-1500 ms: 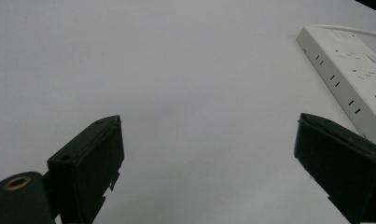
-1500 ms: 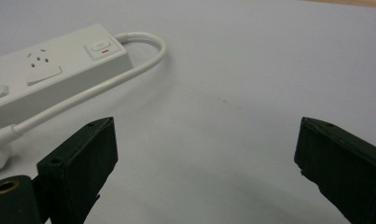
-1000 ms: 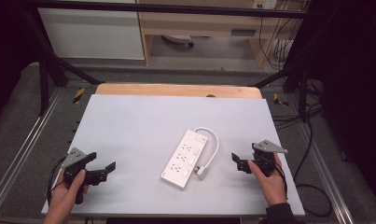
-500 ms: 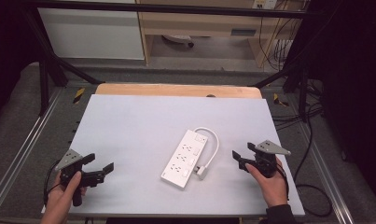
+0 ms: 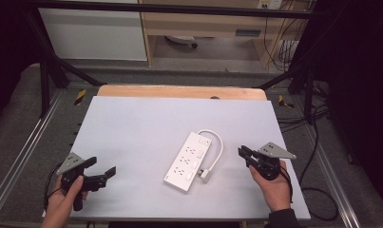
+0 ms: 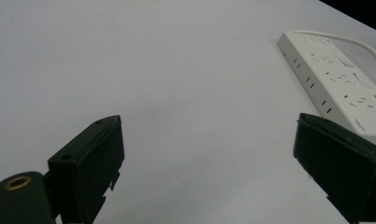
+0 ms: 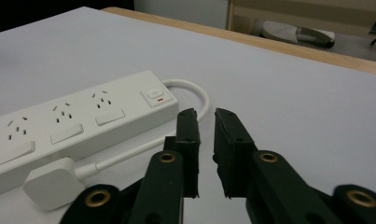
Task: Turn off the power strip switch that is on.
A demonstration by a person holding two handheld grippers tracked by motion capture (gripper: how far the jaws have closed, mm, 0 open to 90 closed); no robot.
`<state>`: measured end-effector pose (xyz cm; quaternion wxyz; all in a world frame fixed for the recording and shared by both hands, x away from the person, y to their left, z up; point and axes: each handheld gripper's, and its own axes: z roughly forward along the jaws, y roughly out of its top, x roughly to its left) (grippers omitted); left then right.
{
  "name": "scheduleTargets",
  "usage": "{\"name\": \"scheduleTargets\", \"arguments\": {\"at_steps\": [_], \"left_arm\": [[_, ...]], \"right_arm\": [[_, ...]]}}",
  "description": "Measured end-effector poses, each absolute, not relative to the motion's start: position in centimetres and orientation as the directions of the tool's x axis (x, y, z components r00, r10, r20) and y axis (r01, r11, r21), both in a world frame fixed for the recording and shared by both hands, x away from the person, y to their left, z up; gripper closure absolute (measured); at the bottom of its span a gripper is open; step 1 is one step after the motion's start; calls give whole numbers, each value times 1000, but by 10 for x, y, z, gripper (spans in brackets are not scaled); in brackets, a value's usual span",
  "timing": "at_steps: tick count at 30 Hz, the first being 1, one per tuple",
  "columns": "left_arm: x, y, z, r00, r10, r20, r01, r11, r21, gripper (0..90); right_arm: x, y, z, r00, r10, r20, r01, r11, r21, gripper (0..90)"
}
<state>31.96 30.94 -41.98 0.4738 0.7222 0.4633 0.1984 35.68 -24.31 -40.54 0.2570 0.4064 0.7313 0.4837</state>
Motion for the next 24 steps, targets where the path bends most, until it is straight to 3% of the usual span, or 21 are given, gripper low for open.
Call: {"name": "scheduleTargets", "arguments": {"at_steps": [4,13,24], "left_arm": [[318,308,-419,497,856,-146,477,-129,869,84],[318,306,-417,505,851,-142,464,-129,876,84],[313,317,-419,472,866,-163,474,-94,876,80]], "right_arm": [[367,-234,-396,-562,827,-18,308,229,924,900],[392,-213,-365,-596,803,-27,257,222,940,900],[414,-191,-348,-636,772,22,293,214,932,900]]}}
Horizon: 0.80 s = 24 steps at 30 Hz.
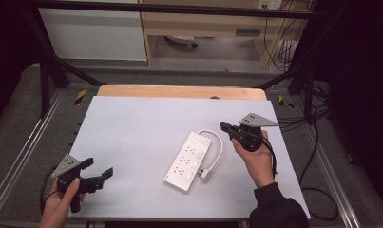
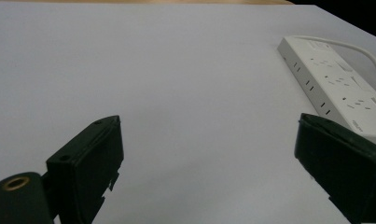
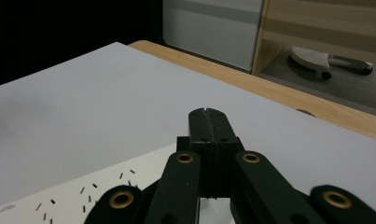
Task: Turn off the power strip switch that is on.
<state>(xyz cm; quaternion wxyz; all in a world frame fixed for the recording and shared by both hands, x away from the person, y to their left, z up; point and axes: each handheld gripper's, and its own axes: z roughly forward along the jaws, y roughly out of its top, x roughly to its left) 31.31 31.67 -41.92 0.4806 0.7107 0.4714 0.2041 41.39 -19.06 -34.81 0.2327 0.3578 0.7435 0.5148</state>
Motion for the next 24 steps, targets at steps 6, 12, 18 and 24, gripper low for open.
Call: {"name": "scheduleTargets", "arguments": {"at_steps": [6,12,18,24], "left_arm": [[310,314,-420,470,868,-162,488,-103,867,81],[312,314,-421,468,870,-154,492,-112,863,81],[314,314,-422,470,868,-159,495,-111,862,81],[319,310,-422,483,863,-146,489,-128,863,81]], "right_arm": [[412,-181,-344,-645,764,30,287,205,936,900],[407,-174,-342,-660,751,24,283,219,934,900],[410,-172,-343,-671,741,29,287,224,931,900],[411,-167,-347,-678,734,25,297,243,924,900]]}}
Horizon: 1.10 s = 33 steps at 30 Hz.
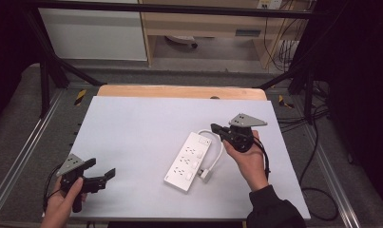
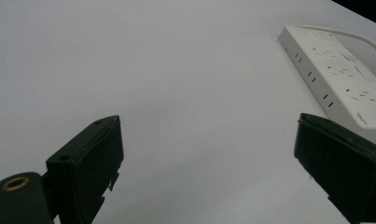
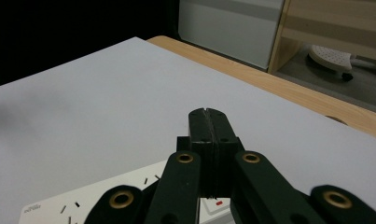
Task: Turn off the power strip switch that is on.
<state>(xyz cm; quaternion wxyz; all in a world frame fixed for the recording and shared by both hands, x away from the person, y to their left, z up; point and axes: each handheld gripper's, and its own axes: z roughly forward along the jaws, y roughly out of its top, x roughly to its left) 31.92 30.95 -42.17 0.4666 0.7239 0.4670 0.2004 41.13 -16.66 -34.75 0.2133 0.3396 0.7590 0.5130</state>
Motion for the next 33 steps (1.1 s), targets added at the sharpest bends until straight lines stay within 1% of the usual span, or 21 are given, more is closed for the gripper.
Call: {"name": "scheduleTargets", "arguments": {"at_steps": [14,33], "left_arm": [[320,305,-421,508,851,-135,484,-152,862,79],[320,303,-422,523,841,-136,486,-163,859,78]], "right_arm": [[408,-154,-351,-699,715,30,301,256,919,900],[411,-137,-369,-724,688,61,344,282,896,900]]}}
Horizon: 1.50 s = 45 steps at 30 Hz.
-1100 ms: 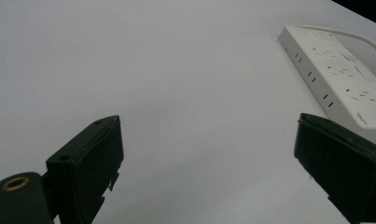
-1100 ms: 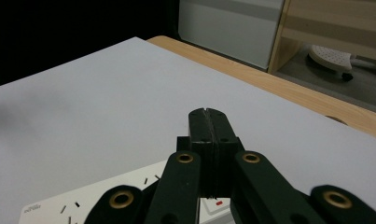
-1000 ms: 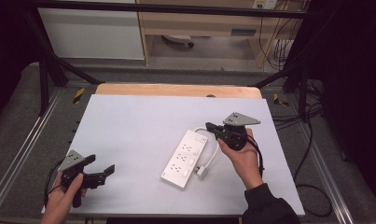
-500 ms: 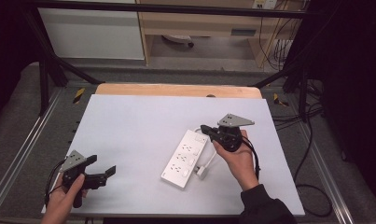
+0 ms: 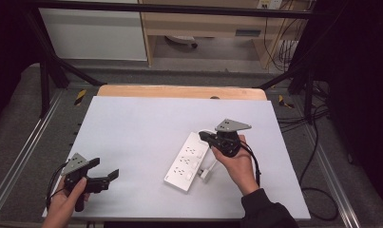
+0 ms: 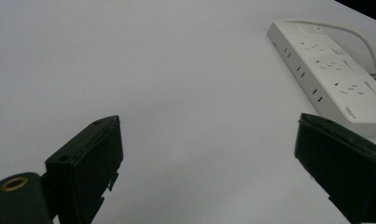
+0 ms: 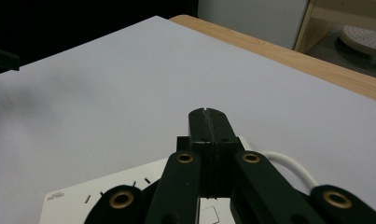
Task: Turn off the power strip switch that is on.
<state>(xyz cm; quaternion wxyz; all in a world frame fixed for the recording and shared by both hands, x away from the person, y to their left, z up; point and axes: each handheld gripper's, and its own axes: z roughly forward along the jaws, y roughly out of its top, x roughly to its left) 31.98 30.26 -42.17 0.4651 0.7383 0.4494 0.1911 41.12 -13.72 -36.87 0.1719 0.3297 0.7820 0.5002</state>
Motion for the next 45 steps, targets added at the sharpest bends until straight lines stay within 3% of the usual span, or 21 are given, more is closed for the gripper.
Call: {"name": "scheduleTargets", "arguments": {"at_steps": [45], "left_arm": [[320,305,-423,519,843,-142,498,-163,852,76]], "right_arm": [[414,-121,-411,-735,673,78,433,379,818,900]]}}
